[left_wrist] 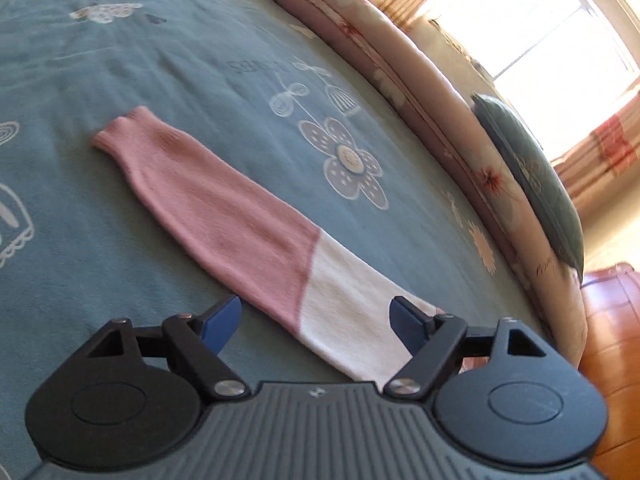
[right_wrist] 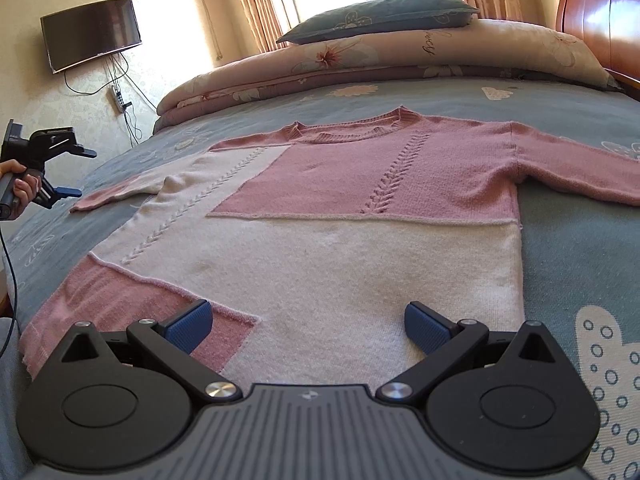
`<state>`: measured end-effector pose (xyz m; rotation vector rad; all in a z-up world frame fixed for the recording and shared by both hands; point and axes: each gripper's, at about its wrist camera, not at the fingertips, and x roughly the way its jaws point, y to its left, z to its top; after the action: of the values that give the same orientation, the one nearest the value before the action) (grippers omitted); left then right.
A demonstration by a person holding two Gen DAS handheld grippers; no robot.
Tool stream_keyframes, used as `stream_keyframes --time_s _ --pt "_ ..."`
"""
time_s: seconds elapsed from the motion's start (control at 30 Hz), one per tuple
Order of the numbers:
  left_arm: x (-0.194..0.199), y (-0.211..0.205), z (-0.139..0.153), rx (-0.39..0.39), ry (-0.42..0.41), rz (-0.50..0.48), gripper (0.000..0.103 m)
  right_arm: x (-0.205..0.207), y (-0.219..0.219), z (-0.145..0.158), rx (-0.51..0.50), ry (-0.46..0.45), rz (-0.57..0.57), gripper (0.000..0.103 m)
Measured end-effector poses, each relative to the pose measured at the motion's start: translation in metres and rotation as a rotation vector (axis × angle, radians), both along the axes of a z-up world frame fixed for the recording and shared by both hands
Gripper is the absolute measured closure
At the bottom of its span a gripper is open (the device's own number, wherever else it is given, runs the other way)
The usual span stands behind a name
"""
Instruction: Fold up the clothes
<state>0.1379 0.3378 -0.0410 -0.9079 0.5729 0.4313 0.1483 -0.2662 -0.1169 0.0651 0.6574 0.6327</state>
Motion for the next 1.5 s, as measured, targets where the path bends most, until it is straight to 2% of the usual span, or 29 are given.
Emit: stream_keyframes --time_s 0.1,0.23,0.33,0.53,0.67,1.1,1.23,1.3,1.33,1.4,1.43,1.47,1.5 --pt "-0.014 0.025 -0.016 -0.072 -0.023 0.067 0.027 -0.002 0.005 0.0 -0.04 -0.009 0.001 0.0" --pt "-0.019 0.049 -0.039 -0.148 -0.033 0.12 0.048 -0.005 0.016 0.0 -0.127 -0.03 0.001 0.0" --pt "-0.02 0.063 -0.055 -0.202 -0.063 0.157 0.049 -0.006 0.023 -0.001 -0.184 -0.043 0.0 0.0" --pt "-0.023 0.089 -0.074 -0.25 -0.102 0.233 0.049 -0.005 0.022 -0.001 -0.176 -0.037 -0.005 0.0" --pt "-0.019 0.101 -0.084 -0.273 -0.148 0.242 0.049 -0.005 0.024 -0.001 -0.186 -0.039 -0.008 0.0" --pt "0.01 0.119 -0.087 -0.213 -0.2 0.225 0.049 -0.003 0.026 -0.002 -0.197 -0.036 -0.019 0.0" --pt "0.016 0.117 -0.084 -0.179 -0.185 0.221 0.049 -0.002 0.027 -0.002 -0.202 -0.037 -0.022 0.0" --pt "0.018 0.115 -0.082 -0.15 -0.164 0.213 0.053 -0.003 0.027 -0.002 -0.203 -0.037 -0.024 0.0" --pt "0.018 0.113 -0.08 -0.133 -0.15 0.208 0.059 -0.002 0.027 -0.002 -0.204 -0.038 -0.024 0.0" --pt "0.021 0.111 -0.077 -0.083 -0.086 0.204 0.074 -0.003 0.027 -0.002 -0.202 -0.038 -0.025 0.0" --pt "0.022 0.11 -0.075 -0.061 -0.049 0.205 0.088 -0.003 0.027 -0.002 -0.201 -0.038 -0.025 0.0" --pt "0.024 0.11 -0.074 -0.045 -0.016 0.209 0.096 -0.003 0.027 -0.002 -0.2 -0.038 -0.025 0.0" --pt "0.024 0.111 -0.073 -0.05 -0.004 0.215 0.096 -0.002 0.027 -0.002 -0.199 -0.038 -0.025 0.0"
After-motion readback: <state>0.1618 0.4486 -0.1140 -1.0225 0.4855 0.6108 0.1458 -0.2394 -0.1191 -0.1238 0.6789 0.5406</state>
